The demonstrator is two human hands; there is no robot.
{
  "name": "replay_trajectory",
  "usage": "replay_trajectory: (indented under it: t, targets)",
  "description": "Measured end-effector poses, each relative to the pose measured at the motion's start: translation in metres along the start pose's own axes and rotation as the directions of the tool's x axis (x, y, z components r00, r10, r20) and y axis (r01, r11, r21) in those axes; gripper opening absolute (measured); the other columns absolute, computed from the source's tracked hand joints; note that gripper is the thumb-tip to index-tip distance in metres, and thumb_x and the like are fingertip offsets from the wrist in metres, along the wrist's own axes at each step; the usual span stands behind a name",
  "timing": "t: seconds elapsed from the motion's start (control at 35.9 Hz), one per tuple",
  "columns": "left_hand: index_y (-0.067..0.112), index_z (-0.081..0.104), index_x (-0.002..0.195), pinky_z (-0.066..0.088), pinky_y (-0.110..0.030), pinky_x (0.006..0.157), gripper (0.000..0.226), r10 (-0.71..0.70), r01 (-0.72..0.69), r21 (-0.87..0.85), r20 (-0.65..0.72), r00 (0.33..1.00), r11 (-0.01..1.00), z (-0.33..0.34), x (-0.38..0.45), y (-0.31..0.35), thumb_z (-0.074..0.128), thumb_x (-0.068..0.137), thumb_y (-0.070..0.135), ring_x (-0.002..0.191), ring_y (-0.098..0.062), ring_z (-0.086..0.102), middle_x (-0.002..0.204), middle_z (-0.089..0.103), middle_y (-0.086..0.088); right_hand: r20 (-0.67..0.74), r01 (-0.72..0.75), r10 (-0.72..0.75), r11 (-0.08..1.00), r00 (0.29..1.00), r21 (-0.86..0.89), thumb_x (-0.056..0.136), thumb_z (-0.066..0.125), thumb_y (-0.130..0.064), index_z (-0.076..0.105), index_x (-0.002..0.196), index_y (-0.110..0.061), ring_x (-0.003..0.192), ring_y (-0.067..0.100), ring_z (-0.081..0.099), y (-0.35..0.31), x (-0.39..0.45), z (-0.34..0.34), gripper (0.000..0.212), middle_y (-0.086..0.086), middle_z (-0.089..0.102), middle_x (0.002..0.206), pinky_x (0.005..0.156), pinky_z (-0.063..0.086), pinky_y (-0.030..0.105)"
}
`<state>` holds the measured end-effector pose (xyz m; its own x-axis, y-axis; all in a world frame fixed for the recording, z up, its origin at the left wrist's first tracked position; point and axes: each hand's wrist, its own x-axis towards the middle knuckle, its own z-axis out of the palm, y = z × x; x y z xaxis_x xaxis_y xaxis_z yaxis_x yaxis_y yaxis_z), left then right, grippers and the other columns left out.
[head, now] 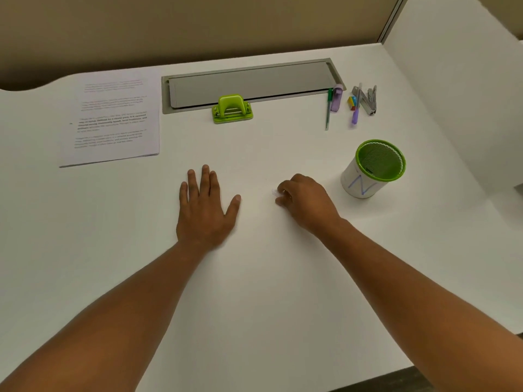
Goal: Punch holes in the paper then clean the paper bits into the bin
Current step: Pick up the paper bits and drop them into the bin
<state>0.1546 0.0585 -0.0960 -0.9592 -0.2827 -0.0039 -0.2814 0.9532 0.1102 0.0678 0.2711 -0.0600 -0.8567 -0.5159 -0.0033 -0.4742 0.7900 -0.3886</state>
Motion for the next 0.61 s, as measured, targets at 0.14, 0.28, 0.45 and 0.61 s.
replay_trajectory:
  t: [0.14, 0.28, 0.45, 0.61]
  targets:
    - [0.008, 0.014, 0.157, 0.006, -0.048, 0.124, 0.083, 0.004, -0.004, 0.000, -0.002, 1.000, 1.000, 0.001, 0.000, -0.001, 0.015, 0.096, 0.065, 0.153, -0.032, 0.000, 0.166, 0.005, -0.008, -0.051, 0.096, -0.097, 0.995, 0.994, -0.035, 0.091, 0.058, -0.013, 0.067, 0.092, -0.010, 0.078, 0.026, 0.054, -0.003, -0.001, 0.009, 0.009, 0.006, 0.061, 0.085, 0.062, 0.050, 0.037]
    - [0.009, 0.013, 0.157, 0.005, -0.048, 0.124, 0.083, 0.002, -0.002, -0.003, 0.006, 1.000, 1.000, 0.000, 0.000, 0.000, 0.013, 0.096, 0.066, 0.153, -0.031, -0.003, 0.166, 0.003, -0.007, -0.025, 0.126, -0.129, 0.987, 0.991, -0.100, 0.086, 0.053, 0.000, 0.058, 0.082, -0.008, 0.069, 0.025, 0.047, -0.006, -0.001, 0.008, 0.010, 0.007, 0.055, 0.076, 0.055, 0.047, 0.039]
    - [0.010, 0.011, 0.157, 0.004, -0.047, 0.124, 0.083, -0.003, 0.003, -0.008, 0.012, 1.000, 1.000, -0.001, 0.000, 0.000, 0.012, 0.096, 0.066, 0.153, -0.030, -0.004, 0.167, 0.001, -0.006, 0.058, -0.159, 0.152, 0.977, 0.987, 0.141, 0.088, 0.056, -0.007, 0.059, 0.078, -0.013, 0.079, 0.023, 0.058, -0.012, 0.012, -0.005, 0.011, 0.003, 0.064, 0.085, 0.064, 0.042, 0.029]
    - [0.010, 0.012, 0.157, 0.005, -0.047, 0.124, 0.083, -0.002, 0.002, -0.005, 0.009, 1.000, 1.000, 0.000, -0.001, 0.000, 0.011, 0.096, 0.066, 0.153, -0.030, -0.003, 0.167, 0.002, -0.006, 0.070, -0.342, 0.384, 0.706, 0.921, 0.621, 0.088, 0.067, -0.017, 0.071, 0.079, -0.019, 0.060, 0.005, 0.053, -0.011, 0.014, -0.057, 0.010, -0.008, 0.062, 0.068, 0.062, 0.042, 0.022]
